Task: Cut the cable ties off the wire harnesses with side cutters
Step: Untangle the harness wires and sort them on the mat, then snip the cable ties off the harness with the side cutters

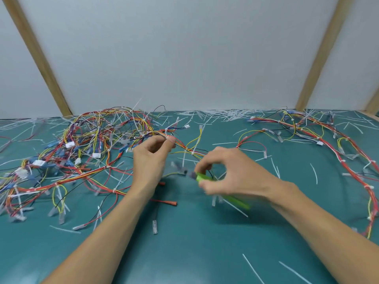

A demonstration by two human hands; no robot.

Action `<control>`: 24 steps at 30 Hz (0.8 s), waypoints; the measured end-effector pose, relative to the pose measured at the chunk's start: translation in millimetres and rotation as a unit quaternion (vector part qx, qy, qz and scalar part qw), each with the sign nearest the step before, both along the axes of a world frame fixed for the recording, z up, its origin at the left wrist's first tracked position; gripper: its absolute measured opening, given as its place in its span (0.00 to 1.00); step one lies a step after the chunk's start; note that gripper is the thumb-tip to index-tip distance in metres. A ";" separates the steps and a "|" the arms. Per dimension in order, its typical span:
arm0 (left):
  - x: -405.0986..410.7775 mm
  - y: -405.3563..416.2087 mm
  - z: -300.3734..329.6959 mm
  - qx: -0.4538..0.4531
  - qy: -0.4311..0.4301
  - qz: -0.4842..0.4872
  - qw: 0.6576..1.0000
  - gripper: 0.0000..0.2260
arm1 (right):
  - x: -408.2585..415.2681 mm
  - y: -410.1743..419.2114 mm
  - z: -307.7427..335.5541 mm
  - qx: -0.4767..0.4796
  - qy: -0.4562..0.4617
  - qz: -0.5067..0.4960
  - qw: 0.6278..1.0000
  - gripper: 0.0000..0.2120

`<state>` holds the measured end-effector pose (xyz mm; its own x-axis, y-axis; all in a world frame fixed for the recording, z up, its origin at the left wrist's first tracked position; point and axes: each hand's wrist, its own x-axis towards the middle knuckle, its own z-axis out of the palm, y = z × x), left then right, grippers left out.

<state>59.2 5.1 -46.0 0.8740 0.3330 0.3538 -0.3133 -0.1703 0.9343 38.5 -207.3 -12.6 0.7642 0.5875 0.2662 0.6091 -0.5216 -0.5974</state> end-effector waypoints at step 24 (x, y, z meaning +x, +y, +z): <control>-26.1 -35.9 -0.9 0.299 -0.052 -0.167 0.938 0.02 | 16.1 5.7 -3.4 0.249 0.102 -0.227 0.936 0.22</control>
